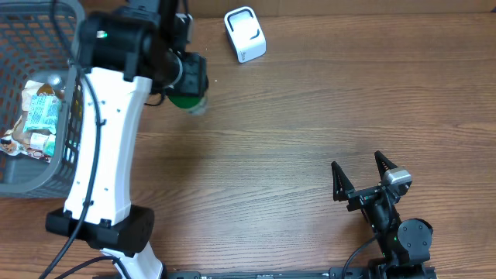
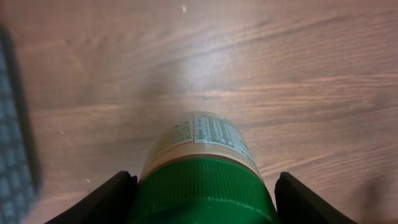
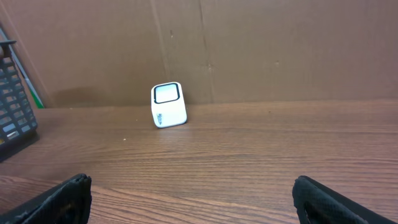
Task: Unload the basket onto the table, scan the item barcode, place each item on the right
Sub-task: 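Lift the jar out and carry it toward the white scanner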
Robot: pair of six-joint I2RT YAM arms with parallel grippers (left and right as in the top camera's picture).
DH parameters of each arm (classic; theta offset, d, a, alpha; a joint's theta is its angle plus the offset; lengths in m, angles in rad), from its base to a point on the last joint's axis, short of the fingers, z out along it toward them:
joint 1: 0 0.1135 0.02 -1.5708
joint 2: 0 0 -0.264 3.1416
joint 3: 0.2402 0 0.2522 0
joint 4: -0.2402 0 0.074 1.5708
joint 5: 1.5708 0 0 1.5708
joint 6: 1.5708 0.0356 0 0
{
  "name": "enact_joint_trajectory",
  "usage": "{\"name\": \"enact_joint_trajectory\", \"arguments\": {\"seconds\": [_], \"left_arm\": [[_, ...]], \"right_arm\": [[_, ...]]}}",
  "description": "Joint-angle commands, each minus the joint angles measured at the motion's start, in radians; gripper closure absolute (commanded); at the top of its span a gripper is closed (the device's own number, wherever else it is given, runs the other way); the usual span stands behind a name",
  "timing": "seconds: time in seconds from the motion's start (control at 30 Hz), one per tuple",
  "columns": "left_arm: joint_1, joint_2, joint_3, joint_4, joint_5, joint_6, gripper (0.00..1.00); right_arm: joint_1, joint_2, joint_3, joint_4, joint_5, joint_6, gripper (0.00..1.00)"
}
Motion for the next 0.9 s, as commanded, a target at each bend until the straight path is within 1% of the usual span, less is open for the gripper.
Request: {"name": "enact_joint_trajectory", "arguments": {"seconds": [0.0,0.1,0.2,0.37,0.43,0.57,0.7,0.87], "left_arm": [[-0.024,-0.021,-0.089,0.03,-0.014,-0.145,0.57],[-0.045,-0.021,-0.171,0.056,-0.013,-0.265,0.64],[-0.07,-0.021,-0.246,0.095,-0.01,-0.329,0.69],[-0.116,-0.021,-0.366,0.193,-0.01,-0.402,0.73],[-0.137,-0.021,-0.422,0.247,-0.01,-0.457,0.78],[-0.164,-0.018,-0.486,0.314,-0.01,-0.552,0.8],[-0.182,-0.014,-0.528,0.375,-0.01,-0.571,0.8],[-0.19,0.006,-0.537,0.395,-0.01,-0.572,0.82]], "right_arm": [[-0.005,-0.008,-0.011,0.005,0.005,-0.001,0.0],[-0.005,-0.008,-0.011,0.005,0.005,-0.001,0.0],[-0.005,-0.008,-0.011,0.005,0.006,-0.001,0.0],[-0.005,-0.008,-0.011,0.005,0.005,-0.001,0.0],[-0.005,-0.008,-0.011,0.005,0.006,-0.001,0.0],[-0.005,-0.008,-0.011,0.005,0.006,-0.001,0.0],[-0.005,-0.008,-0.011,0.005,0.005,-0.001,0.0],[-0.005,-0.008,-0.011,0.005,0.005,-0.001,0.0]]}}
